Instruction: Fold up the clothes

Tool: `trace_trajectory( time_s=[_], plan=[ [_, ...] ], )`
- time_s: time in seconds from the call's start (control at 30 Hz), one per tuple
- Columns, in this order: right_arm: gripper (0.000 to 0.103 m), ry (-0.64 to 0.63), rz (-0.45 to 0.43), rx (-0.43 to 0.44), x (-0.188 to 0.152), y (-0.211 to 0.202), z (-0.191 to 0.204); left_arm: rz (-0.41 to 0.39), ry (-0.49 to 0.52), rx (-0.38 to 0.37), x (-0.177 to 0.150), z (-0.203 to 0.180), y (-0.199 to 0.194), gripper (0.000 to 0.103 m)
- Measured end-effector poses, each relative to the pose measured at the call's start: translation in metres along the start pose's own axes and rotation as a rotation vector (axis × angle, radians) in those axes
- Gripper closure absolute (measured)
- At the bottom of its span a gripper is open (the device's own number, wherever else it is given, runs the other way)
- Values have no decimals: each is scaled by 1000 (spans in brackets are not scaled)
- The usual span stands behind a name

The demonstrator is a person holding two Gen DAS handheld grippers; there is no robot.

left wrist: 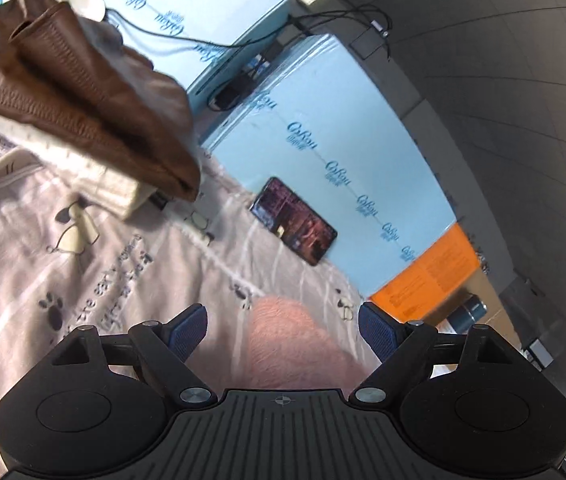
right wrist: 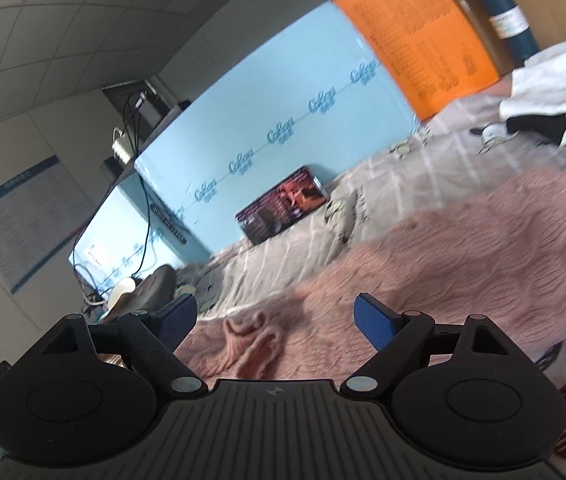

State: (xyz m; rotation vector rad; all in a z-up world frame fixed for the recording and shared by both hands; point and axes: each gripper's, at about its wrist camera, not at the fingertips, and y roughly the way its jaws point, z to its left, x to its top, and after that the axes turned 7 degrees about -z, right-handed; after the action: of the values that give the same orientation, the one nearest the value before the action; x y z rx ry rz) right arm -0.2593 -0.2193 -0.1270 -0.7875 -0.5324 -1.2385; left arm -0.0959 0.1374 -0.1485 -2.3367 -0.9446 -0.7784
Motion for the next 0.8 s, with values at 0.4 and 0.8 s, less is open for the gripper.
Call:
trace_trajectory(
  time_s=[0.4,0.8],
  plan=[
    [89,-130,49,-113,-18,36,20,135,4,-130,-17,-5,12,18],
    [52,-47,7,102,-9,26,23,151,19,-11,-33,-18,36,64]
  ],
)
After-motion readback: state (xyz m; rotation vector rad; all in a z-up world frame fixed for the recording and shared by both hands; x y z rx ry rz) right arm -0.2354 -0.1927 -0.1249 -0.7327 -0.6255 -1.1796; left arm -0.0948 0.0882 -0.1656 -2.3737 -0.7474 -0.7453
